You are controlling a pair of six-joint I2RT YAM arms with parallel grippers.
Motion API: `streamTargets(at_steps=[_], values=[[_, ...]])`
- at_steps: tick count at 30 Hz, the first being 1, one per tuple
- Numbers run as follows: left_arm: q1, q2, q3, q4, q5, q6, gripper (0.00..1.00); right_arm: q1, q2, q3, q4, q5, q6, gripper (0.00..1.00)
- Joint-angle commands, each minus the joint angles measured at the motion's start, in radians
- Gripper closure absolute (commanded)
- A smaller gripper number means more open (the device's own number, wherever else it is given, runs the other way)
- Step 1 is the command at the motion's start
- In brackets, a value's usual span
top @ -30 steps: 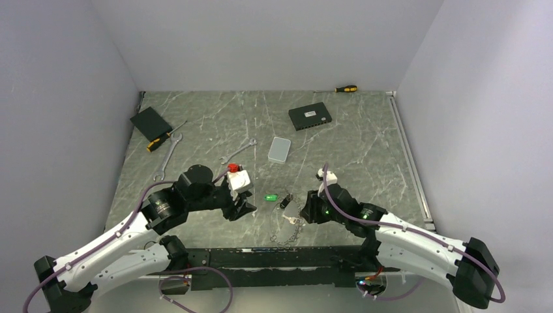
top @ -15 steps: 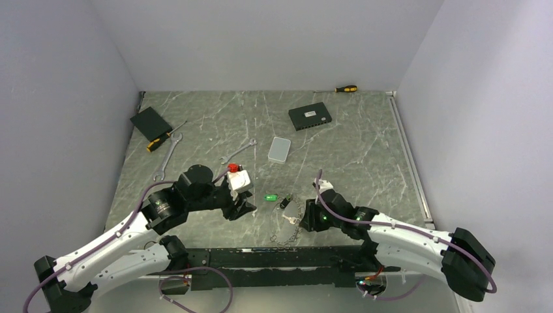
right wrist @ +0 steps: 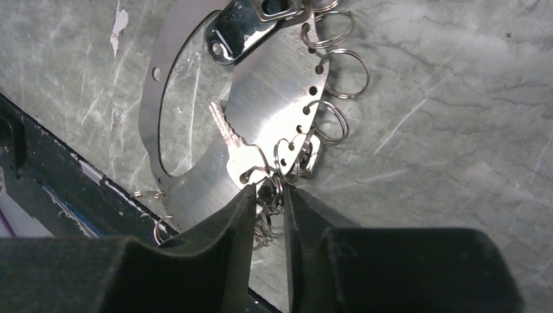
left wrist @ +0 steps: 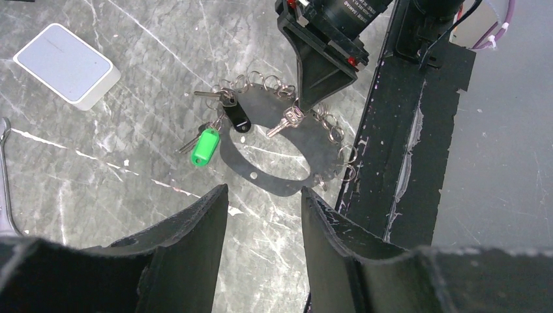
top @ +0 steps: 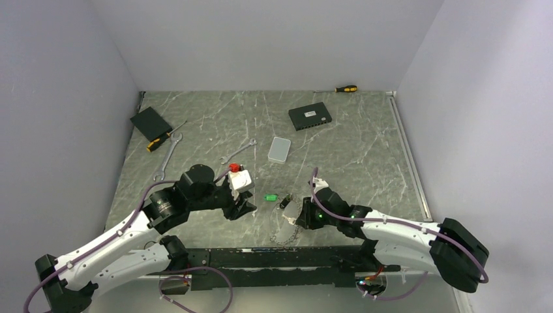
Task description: Put the keys on the keyring
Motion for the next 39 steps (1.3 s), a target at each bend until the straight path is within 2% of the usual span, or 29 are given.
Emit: streamTargets(at_steps=[1, 6, 13, 18, 23, 29, 34, 39], values=[[-0.002, -0.004, 0.035, 0.015, -0.010, 0.012, 0.50, -0.003, 0.021, 0.003, 0.045, -0.011, -0.004, 0.81], [-0.002, 0.001, 0.035, 0.019, -0.001, 0.006, 0.51, -0.002, -0.009, 0.044, 0.009, 0.013, -0.055, 1.00], [-0.003, 0.018, 0.020, 0.083, 0.044, -0.043, 0.53, -0.003, -0.059, 0.216, -0.102, 0.010, -0.204, 1.00], [-0.002, 0.038, -0.031, 0.210, 0.080, -0.117, 0.54, -0.003, -0.035, 0.392, -0.168, -0.043, -0.296, 1.00], [-0.003, 0.083, -0.080, 0.351, 0.086, -0.145, 0.53, -0.003, -0.033, 0.500, -0.202, -0.088, -0.368, 1.00], [-0.002, 0.116, -0.112, 0.450, 0.024, -0.125, 0.50, -0.003, -0.032, 0.546, -0.227, -0.160, -0.469, 1.00], [-0.002, 0.124, -0.089, 0.448, -0.009, -0.120, 0.48, -0.003, -0.067, 0.546, -0.234, -0.195, -0.535, 1.00], [-0.003, 0.138, -0.055, 0.440, 0.076, -0.116, 0.50, -0.002, -0.099, 0.545, -0.221, -0.201, -0.574, 1.00]])
